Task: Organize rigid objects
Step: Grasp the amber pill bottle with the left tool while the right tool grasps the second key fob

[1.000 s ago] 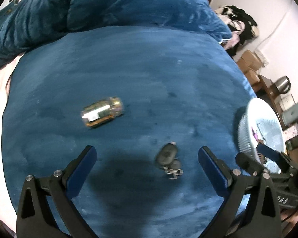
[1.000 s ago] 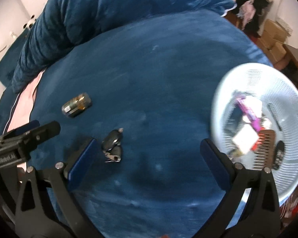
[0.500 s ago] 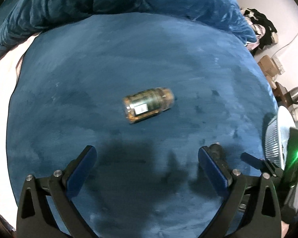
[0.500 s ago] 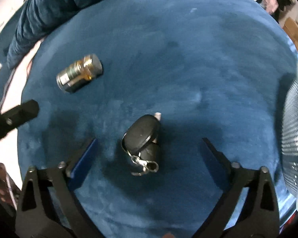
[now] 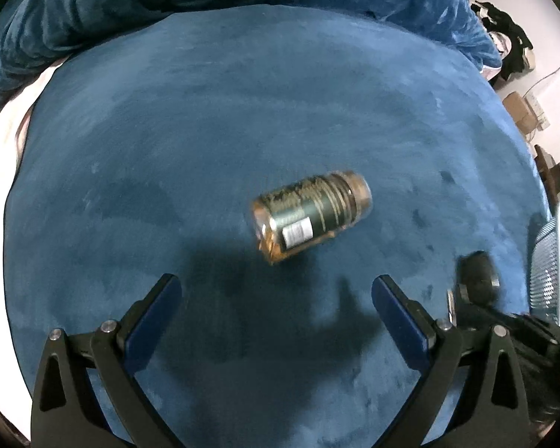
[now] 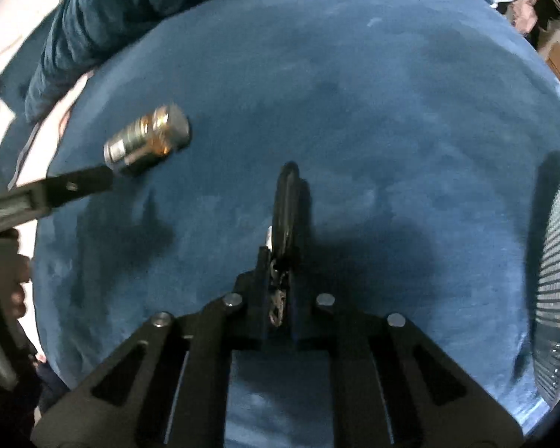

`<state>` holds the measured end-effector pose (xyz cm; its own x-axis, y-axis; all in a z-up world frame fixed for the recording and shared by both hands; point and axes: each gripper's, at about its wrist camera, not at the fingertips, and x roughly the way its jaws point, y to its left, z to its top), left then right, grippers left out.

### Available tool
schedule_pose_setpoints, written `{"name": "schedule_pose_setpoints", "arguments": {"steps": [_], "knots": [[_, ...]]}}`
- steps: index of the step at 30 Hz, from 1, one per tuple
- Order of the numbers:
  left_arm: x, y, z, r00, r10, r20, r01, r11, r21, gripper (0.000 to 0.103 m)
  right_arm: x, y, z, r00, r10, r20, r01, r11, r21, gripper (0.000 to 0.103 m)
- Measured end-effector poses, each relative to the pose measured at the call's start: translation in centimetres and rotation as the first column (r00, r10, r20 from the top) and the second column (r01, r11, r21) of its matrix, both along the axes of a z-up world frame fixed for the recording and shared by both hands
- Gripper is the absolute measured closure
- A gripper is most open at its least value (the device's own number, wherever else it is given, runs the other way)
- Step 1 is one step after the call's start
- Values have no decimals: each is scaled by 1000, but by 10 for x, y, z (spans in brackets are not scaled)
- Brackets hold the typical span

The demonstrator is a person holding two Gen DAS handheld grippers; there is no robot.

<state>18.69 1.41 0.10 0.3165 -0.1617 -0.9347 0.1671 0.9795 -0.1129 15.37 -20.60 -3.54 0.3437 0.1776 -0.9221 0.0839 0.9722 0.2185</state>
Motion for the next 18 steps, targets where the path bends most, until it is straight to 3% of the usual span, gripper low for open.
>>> {"name": "schedule_pose_setpoints", "arguments": {"steps": [5, 12, 18], "knots": [[24, -20, -10, 998, -61, -4, 61, 998, 24, 4, -8, -13, -1, 1000, -15, 0, 15, 999, 36, 94], [44, -38, -34, 988, -136, -68, 145, 978, 148, 27, -7, -11, -13, 999, -21, -31, 23, 996, 83, 94], [31, -27, -25, 993, -107, -56, 112, 988, 102, 29, -7, -14, -12, 1000, -23, -21, 25, 996, 91, 94]]}}
